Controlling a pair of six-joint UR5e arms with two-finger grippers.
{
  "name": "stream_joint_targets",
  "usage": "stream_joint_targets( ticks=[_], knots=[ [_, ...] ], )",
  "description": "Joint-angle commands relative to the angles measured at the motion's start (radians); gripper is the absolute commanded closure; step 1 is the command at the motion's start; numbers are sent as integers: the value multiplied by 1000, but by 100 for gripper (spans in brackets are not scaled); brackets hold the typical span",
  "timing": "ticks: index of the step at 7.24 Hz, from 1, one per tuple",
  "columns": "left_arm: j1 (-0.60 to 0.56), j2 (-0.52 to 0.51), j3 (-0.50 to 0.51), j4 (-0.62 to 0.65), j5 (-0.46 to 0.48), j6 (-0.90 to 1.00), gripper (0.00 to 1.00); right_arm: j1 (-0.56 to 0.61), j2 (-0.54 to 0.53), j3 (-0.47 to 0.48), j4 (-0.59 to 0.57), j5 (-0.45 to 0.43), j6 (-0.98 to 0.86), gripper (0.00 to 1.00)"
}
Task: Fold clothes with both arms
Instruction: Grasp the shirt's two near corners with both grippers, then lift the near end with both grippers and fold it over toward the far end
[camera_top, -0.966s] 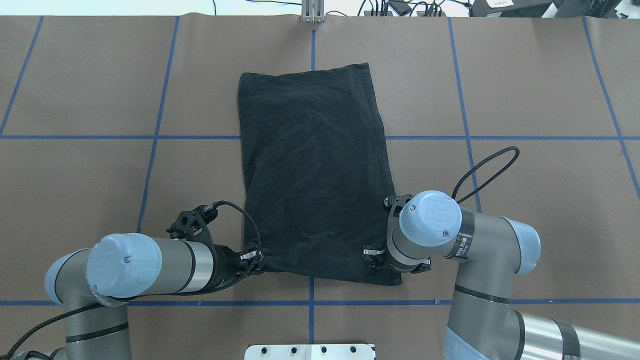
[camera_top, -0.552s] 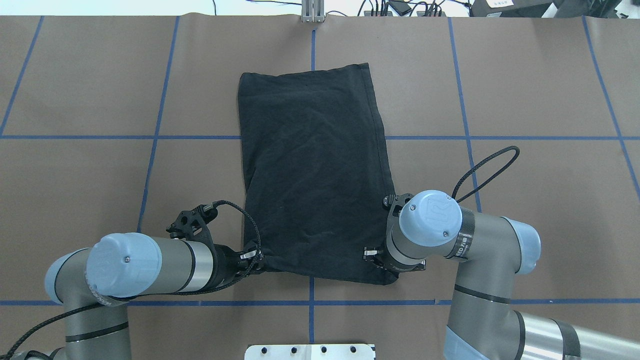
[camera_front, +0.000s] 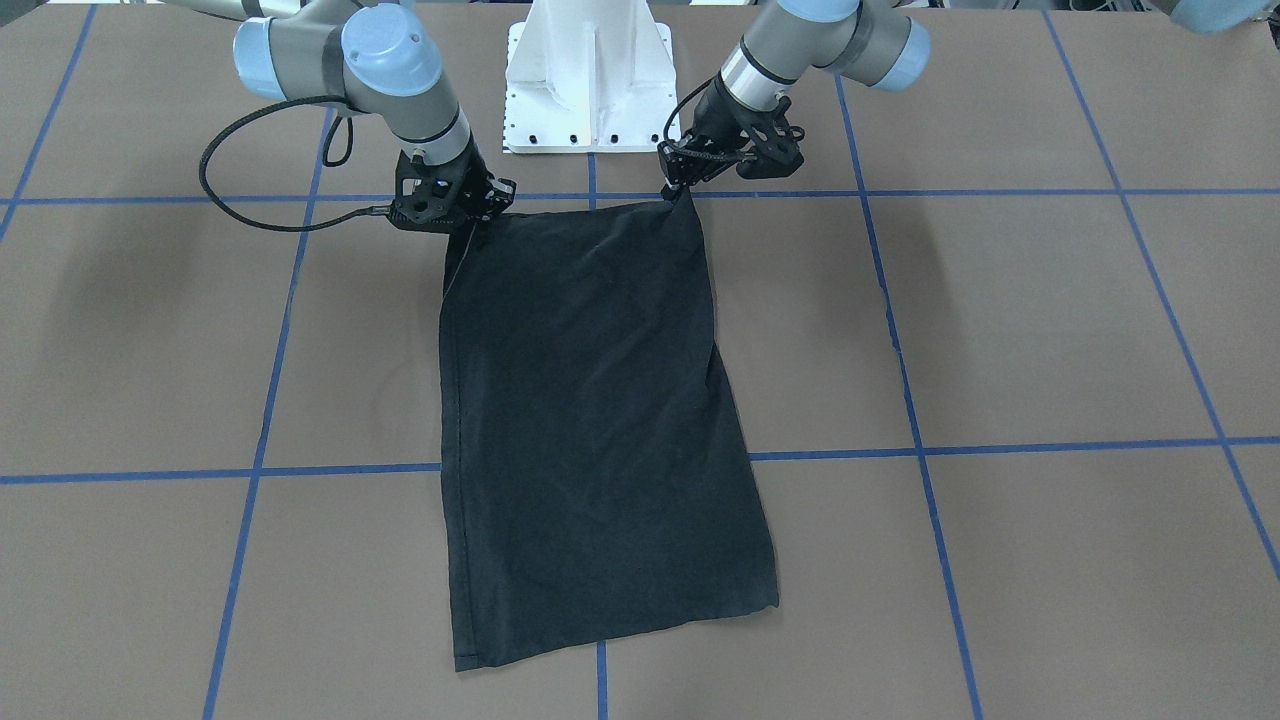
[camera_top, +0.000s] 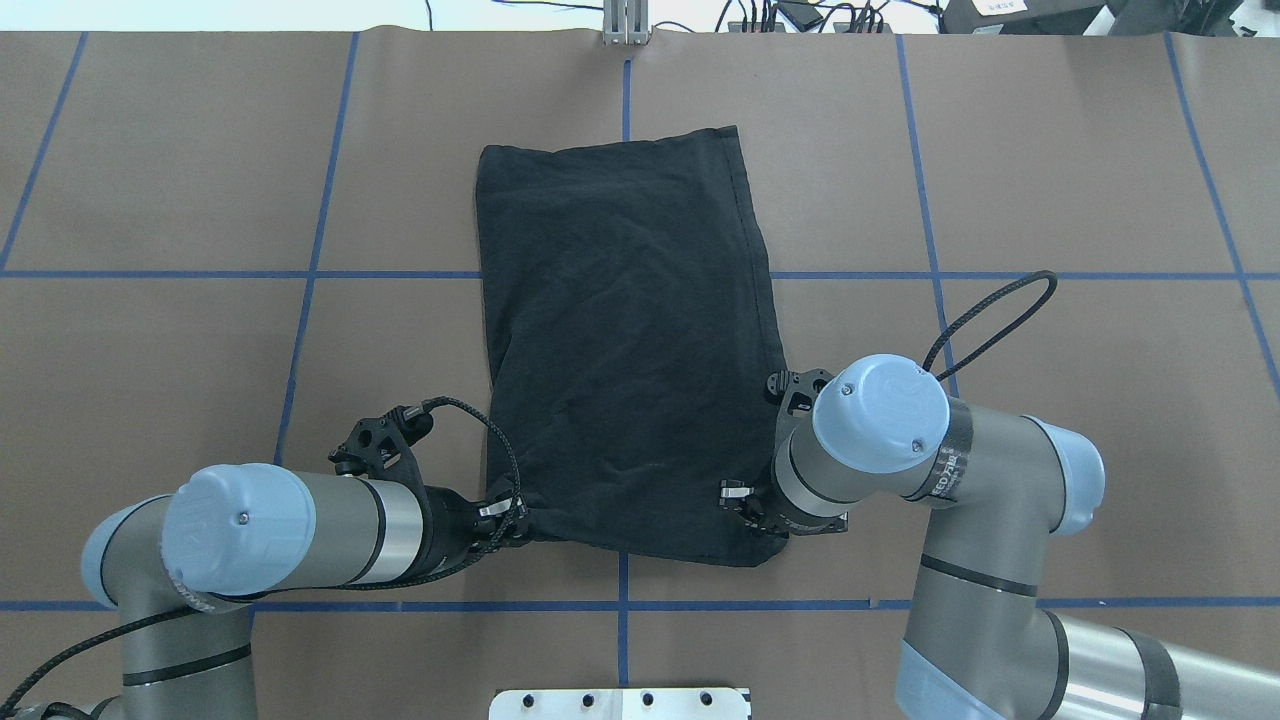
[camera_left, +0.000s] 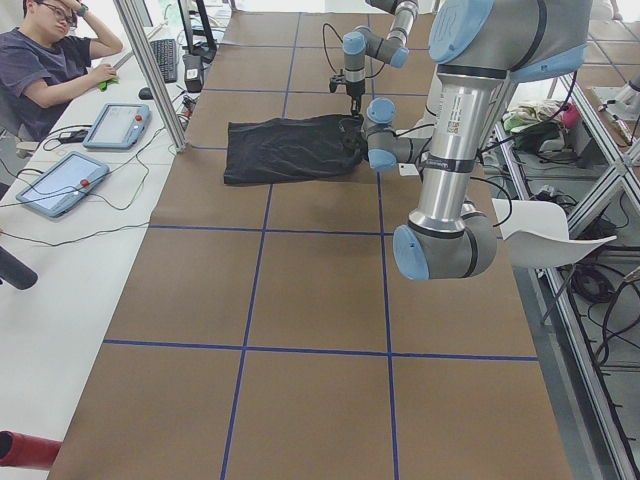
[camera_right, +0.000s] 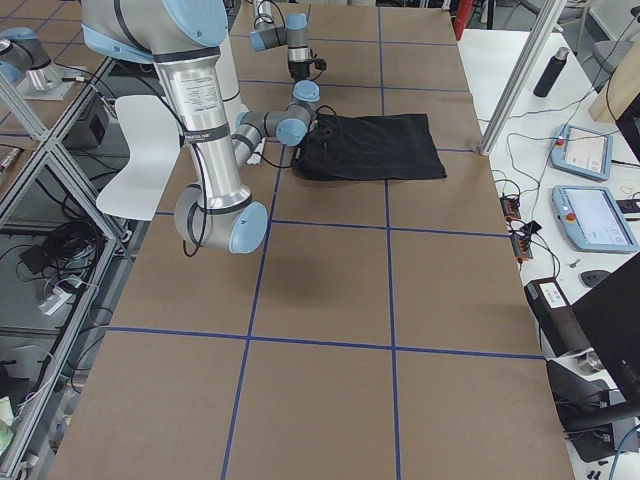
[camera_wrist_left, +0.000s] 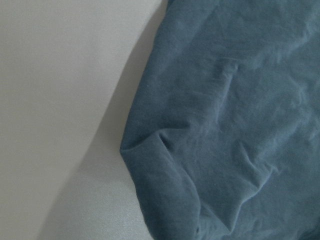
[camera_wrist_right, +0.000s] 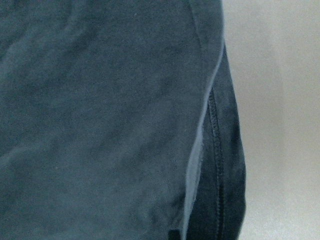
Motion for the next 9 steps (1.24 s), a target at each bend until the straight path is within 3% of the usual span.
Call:
stream_joint_targets(
  ticks=[1,6,9],
  knots=[
    [-1,6,-34,35,0,1,100,1,-32,9,2,80,-8,100],
    [21,22,-55,44,0,0,100,-27,-102,54,0,126,-13,100],
    [21,-2,-60,44,-8,0,100,66,-96,88,0,264,-40,100]
  ],
)
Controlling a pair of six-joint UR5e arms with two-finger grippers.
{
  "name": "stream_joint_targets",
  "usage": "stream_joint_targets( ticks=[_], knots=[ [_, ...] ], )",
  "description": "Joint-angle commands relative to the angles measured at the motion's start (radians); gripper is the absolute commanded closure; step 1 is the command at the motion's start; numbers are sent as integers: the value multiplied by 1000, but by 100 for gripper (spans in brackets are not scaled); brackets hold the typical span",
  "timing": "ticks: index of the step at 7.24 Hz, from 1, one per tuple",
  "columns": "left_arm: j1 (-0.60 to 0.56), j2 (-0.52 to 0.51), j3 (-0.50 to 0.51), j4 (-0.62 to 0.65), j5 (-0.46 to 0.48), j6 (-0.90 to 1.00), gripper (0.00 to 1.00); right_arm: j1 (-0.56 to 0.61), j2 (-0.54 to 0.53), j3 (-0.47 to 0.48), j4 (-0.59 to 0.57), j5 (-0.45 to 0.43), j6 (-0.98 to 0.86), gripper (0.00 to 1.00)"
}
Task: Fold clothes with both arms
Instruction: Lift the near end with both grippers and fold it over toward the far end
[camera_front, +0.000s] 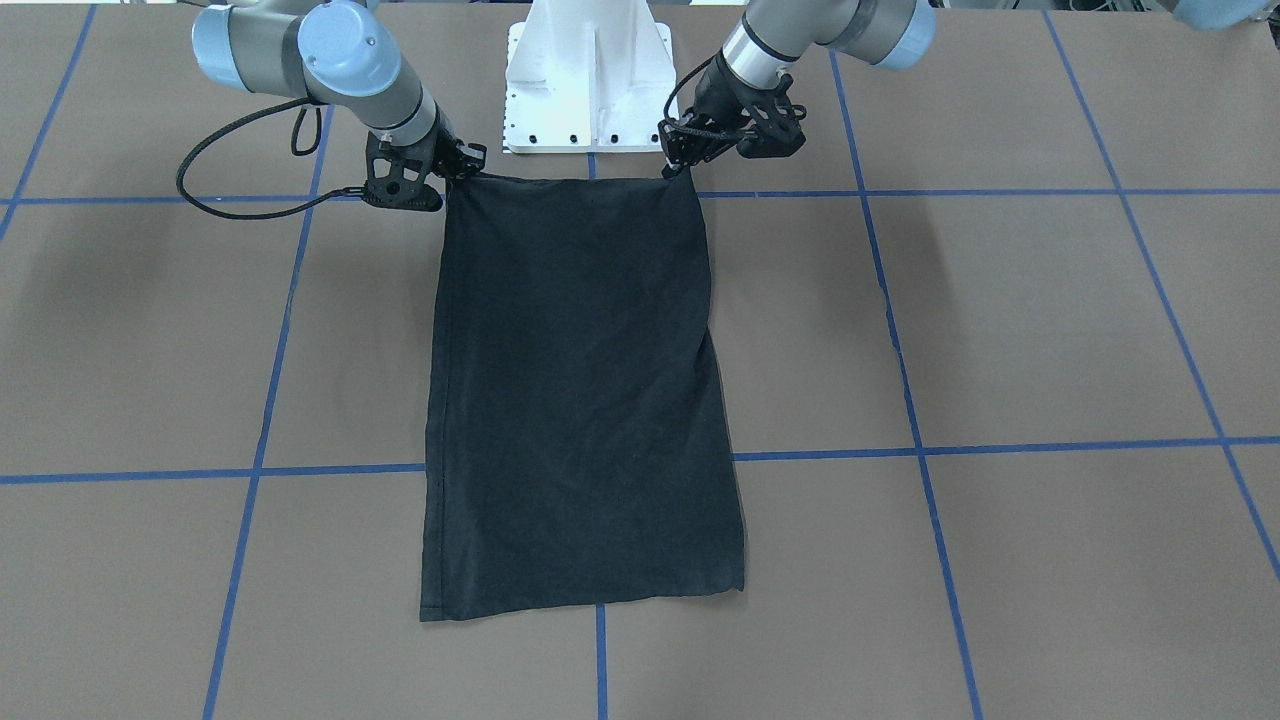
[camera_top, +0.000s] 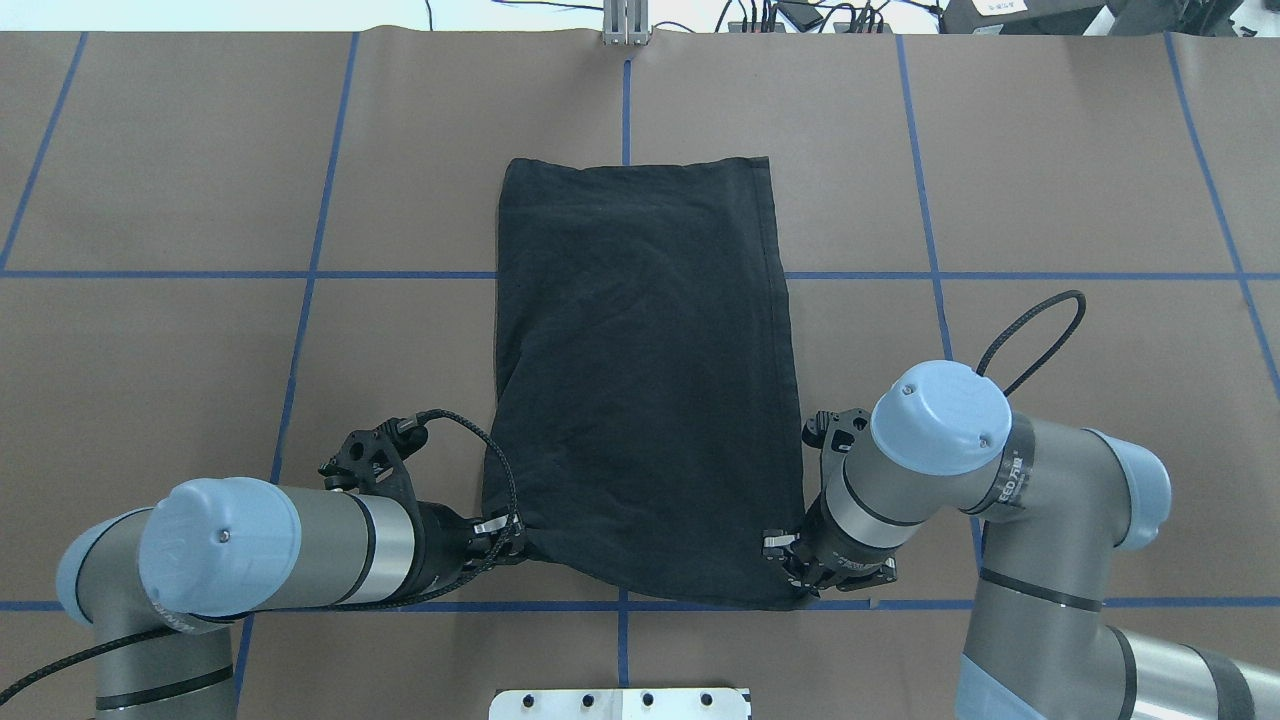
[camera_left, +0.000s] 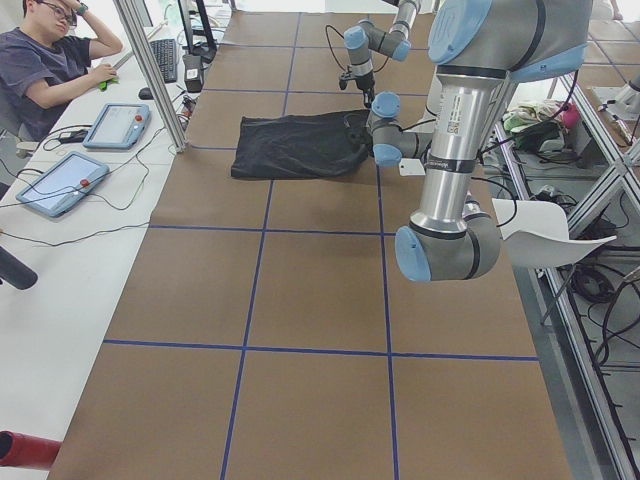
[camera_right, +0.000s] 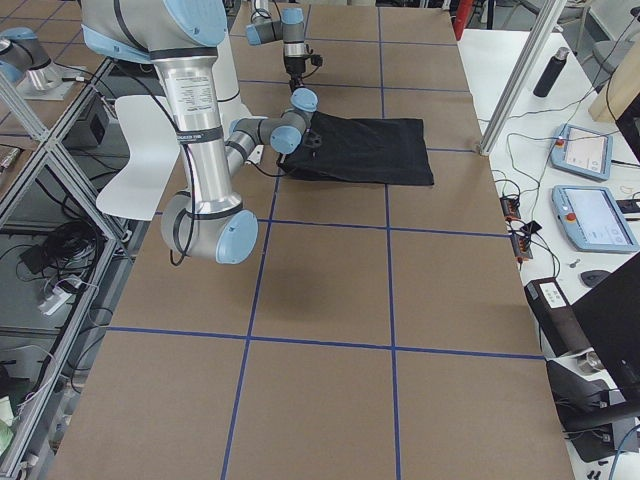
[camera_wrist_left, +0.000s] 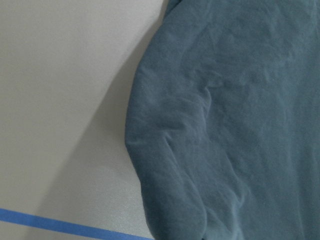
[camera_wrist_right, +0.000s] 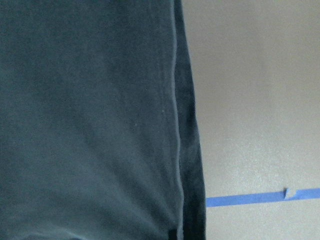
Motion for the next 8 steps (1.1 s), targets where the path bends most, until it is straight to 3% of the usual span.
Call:
stream_joint_targets(
  ticks=[1,3,5,6,8],
  knots=[
    [-1,-15,-20,-1,-26,0,100,84,2,21,0,96,-12,100],
    [-85,-35,-47,-2,-31,14,100,168,10,20,-1,124,-33,100],
    [-266,-116,-10,-3,-130,17,100,286,42,14,-3,194,-50,100],
    [-323,-204,74,-5,-146,17,100,329,92,-15,-3,194,-58,100],
    [-406,-387,343,-15,-146,57,100,438,259,-194,-4,205,-79,100]
  ],
)
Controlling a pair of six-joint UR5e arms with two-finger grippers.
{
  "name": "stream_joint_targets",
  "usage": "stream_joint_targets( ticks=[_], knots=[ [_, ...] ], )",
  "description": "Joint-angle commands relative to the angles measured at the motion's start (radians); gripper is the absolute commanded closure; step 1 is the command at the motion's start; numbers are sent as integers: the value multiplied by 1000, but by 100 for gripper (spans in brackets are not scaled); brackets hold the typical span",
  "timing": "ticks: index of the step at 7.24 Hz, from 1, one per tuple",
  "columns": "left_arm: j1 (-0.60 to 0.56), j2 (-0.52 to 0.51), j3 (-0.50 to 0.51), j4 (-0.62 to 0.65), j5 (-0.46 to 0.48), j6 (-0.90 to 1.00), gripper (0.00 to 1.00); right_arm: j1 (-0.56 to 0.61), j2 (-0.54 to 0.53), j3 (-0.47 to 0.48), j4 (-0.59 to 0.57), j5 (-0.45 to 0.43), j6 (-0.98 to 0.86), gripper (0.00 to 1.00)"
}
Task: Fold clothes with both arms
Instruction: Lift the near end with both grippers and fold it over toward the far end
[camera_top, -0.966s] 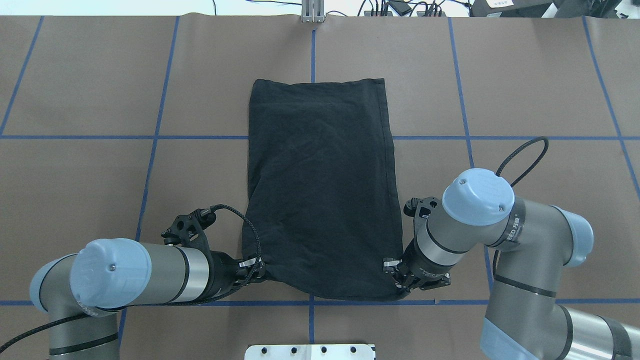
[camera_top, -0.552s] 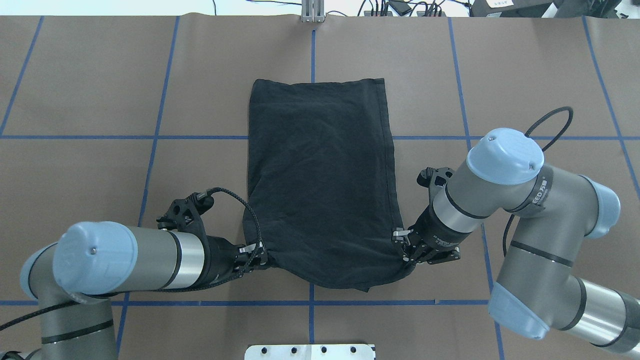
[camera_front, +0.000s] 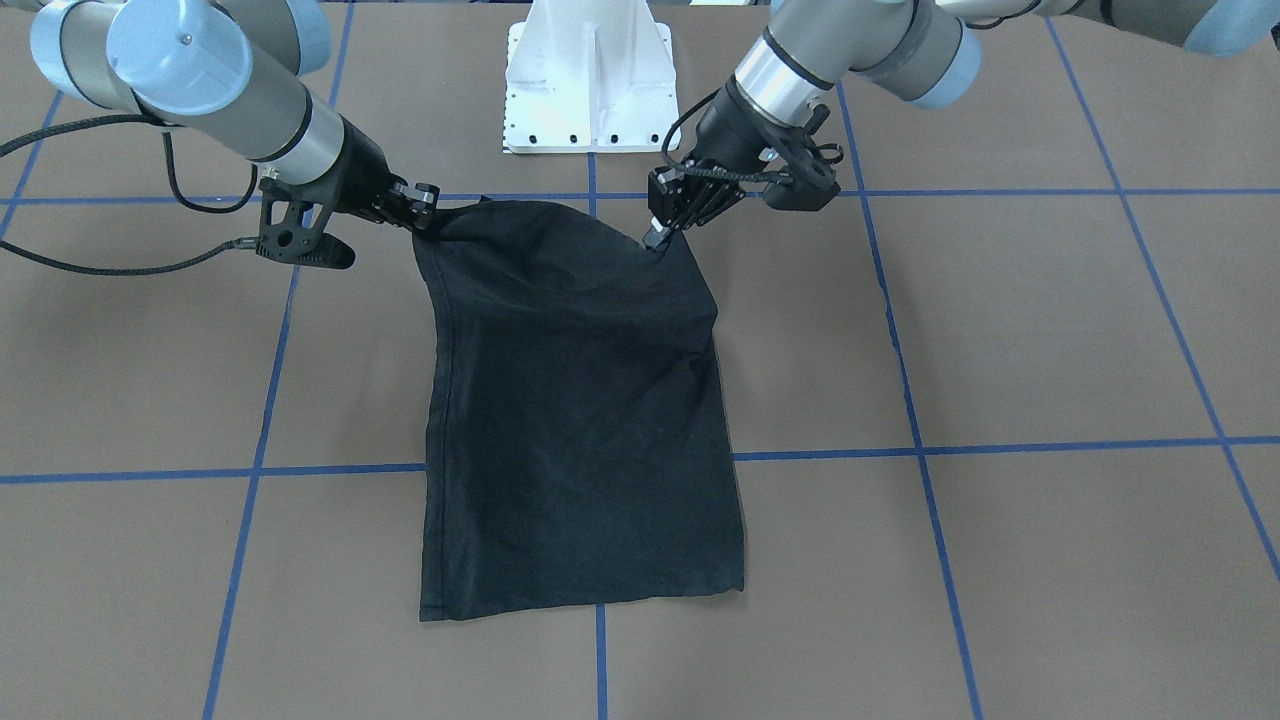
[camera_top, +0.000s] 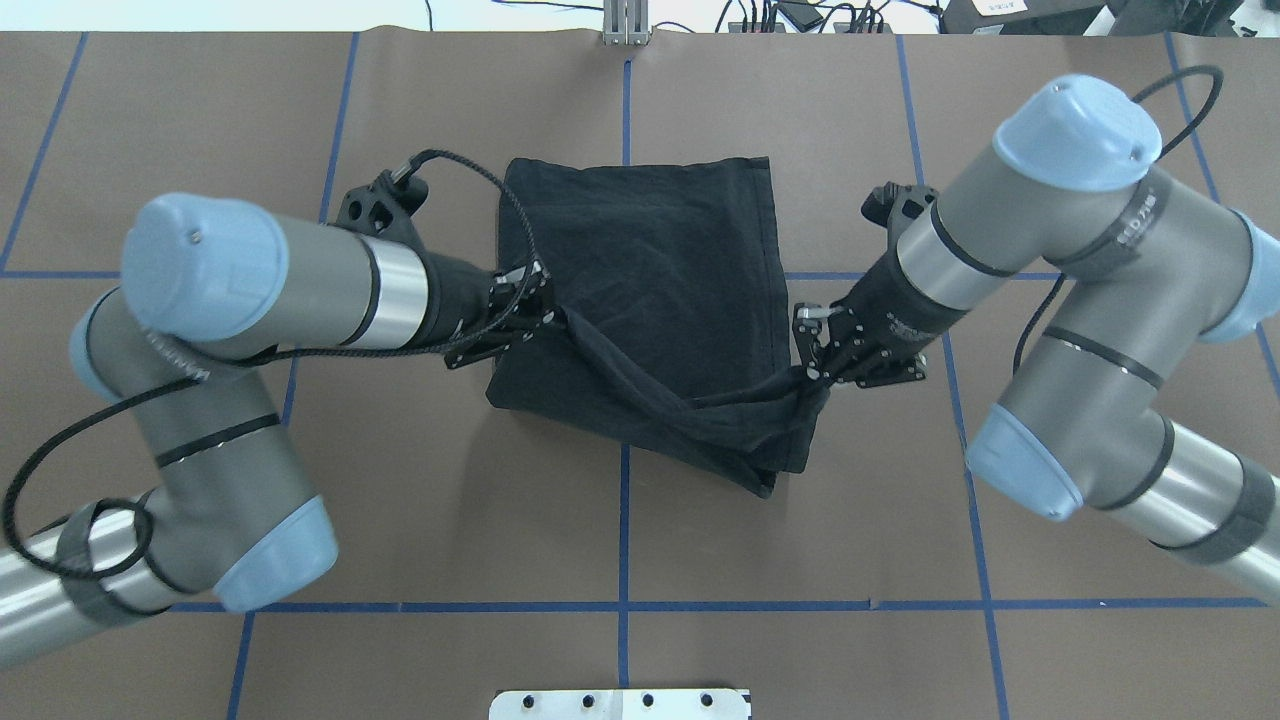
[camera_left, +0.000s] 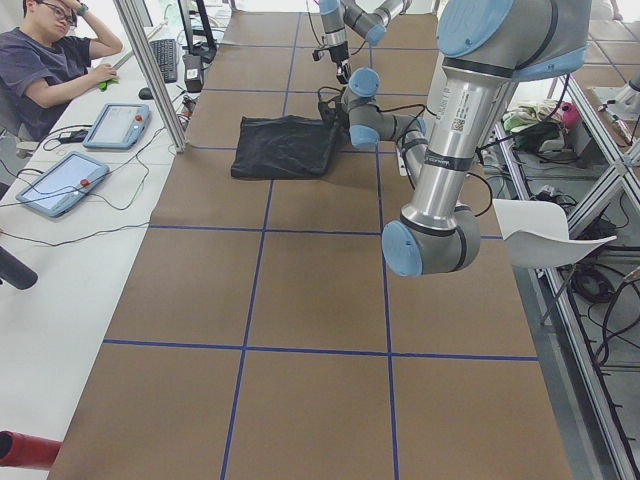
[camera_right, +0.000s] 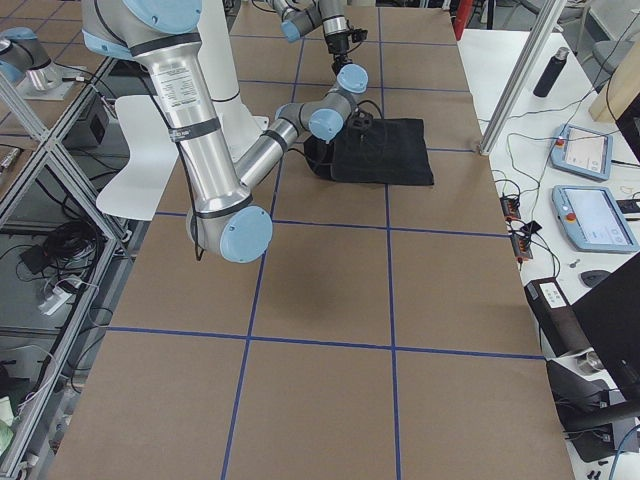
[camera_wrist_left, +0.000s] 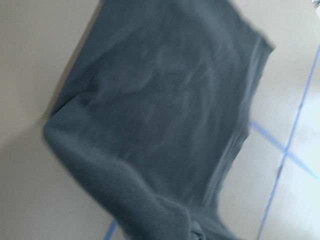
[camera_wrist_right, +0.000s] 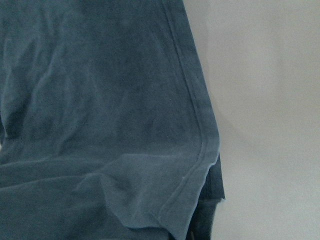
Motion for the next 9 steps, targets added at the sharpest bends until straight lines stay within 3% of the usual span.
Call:
stream_joint_targets(
  ticks=[1,3,5,7,9],
  knots=[
    [-97,-138,236,-46,-5,35,100,101,158,-177,0,6,-23,100],
    [-172,-149,388,-210,-8,28,100,156,264,-338,2,0,-58,100],
    [-193,-225,599,-333,-8,29,100,199,384,-621,160,-3,-78,100],
    [-212,-234,698,-417,-4,31,100,216,433,-813,311,-10,-79,100],
    [-231,-234,729,-441,-4,34,100,216,491,-936,338,-33,-78,100]
  ],
)
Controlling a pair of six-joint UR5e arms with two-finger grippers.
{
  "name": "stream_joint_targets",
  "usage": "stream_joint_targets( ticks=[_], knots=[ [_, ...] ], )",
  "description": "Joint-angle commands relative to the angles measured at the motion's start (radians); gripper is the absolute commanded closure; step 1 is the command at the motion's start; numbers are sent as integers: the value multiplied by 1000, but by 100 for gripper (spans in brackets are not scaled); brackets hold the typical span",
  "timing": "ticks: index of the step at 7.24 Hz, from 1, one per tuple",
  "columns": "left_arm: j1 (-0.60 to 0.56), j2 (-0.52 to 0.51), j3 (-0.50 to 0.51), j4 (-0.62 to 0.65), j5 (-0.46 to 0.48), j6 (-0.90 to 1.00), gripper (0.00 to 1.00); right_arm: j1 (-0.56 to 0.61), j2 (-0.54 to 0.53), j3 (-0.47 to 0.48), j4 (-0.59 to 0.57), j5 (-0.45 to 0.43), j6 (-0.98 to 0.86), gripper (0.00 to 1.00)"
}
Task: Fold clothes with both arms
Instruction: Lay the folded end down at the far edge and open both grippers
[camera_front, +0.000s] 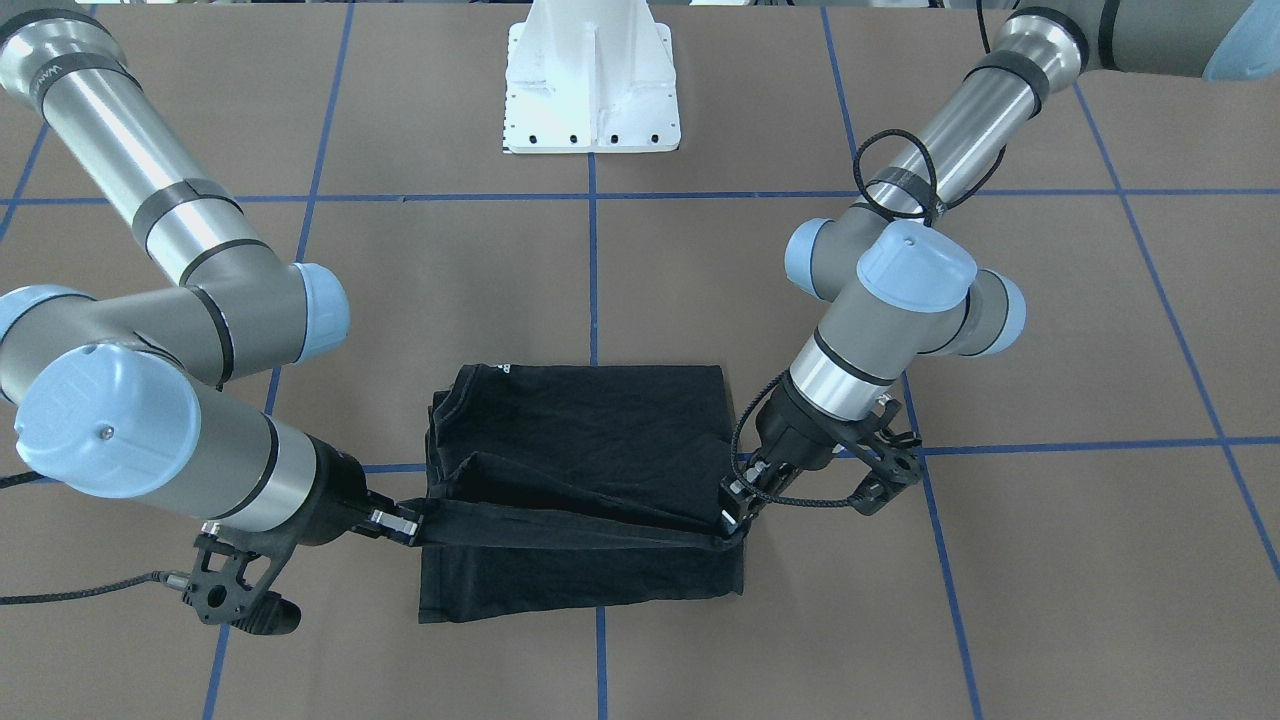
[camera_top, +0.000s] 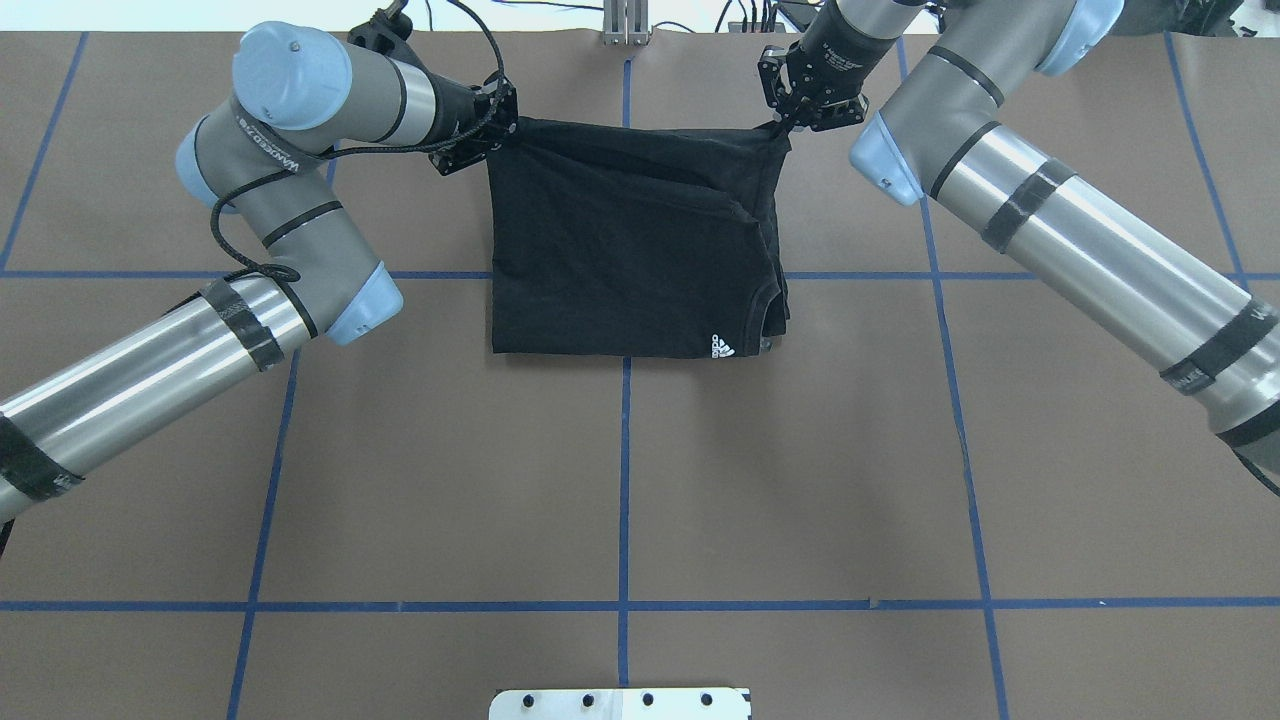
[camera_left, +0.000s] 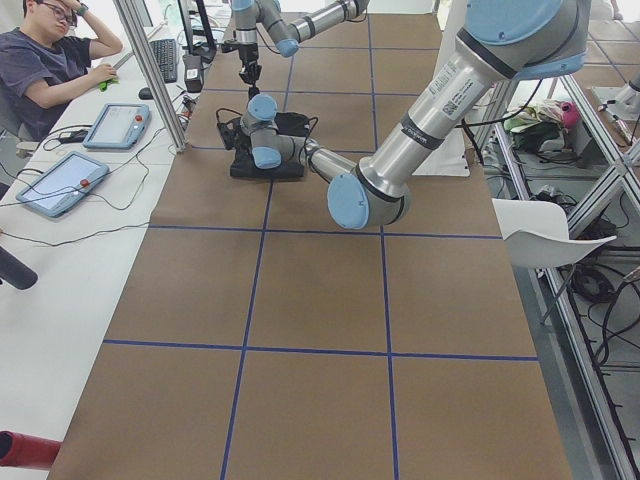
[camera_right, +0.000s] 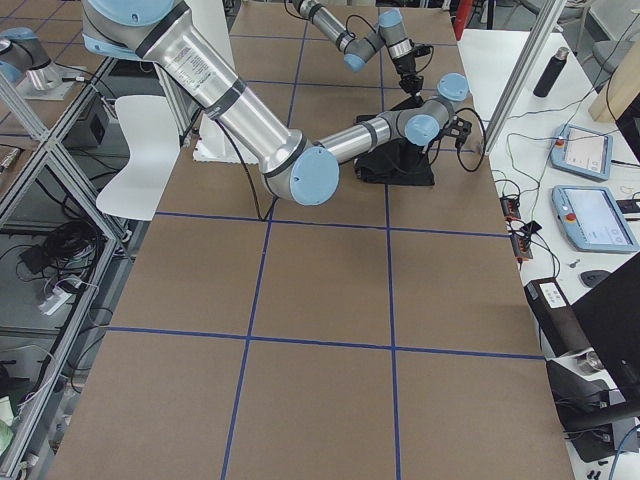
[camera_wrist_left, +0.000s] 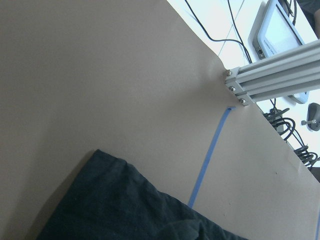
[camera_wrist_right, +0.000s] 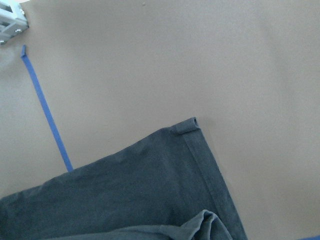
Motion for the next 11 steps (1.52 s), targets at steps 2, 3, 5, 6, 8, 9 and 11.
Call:
stream_joint_targets(
  ticks=[2,3,5,6,8,9,11],
  knots=[
    [-10,-13,26,-16,0,-1,100,0,46,-95,20,-14,0,100],
    [-7,-33,36,-16,0,-11,100,-2,55,-95,19,-13,8,100],
    [13,-74,90,-16,3,-21,100,-22,64,-95,19,-13,8,100],
    [13,-85,108,-16,3,-33,95,-26,64,-95,20,-13,5,49],
    [9,-88,109,-10,14,-24,0,-20,61,-95,28,-20,0,0],
    [-14,-88,110,-9,12,-15,0,0,60,-101,28,-19,-3,0],
    [-51,-84,109,-6,2,46,0,-2,61,-126,28,-51,-87,0]
  ],
)
